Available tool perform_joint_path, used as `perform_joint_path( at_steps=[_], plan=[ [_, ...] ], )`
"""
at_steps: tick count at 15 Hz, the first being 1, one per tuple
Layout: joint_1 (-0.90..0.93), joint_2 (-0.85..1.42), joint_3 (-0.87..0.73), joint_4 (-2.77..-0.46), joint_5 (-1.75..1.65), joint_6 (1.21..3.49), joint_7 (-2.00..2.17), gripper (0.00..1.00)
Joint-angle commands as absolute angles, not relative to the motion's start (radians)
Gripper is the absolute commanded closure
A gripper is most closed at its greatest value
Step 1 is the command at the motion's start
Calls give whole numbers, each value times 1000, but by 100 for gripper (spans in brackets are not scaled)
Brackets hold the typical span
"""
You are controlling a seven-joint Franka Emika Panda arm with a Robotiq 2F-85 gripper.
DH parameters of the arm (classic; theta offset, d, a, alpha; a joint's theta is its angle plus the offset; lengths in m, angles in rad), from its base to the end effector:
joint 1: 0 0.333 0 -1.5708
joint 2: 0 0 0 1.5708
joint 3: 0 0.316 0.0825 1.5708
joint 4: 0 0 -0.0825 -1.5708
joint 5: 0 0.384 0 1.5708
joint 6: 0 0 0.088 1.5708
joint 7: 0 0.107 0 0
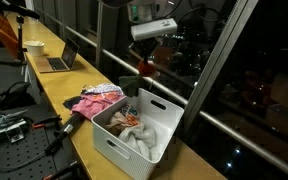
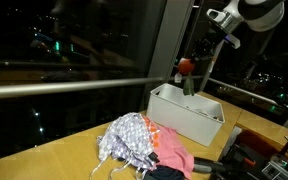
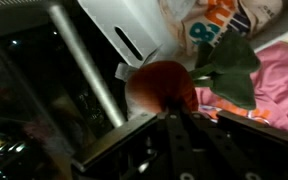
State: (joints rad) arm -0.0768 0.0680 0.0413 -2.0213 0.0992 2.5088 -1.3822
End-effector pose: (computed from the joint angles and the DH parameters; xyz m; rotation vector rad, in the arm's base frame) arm 0.6017 -0.0225 0.4621 2.3104 1.7174 0.5385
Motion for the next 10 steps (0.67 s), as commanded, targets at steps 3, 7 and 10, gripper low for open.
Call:
perform_joint_path(
  at_steps=[3,7,10],
  plan=[
    [-139,153,-49,-1875,115,2457,-1424,67],
    [-152,183,-45,-1883,124,2444,-1394,45],
    [-144,188,-25,-1900,138,2421,-1368,24]
  ],
)
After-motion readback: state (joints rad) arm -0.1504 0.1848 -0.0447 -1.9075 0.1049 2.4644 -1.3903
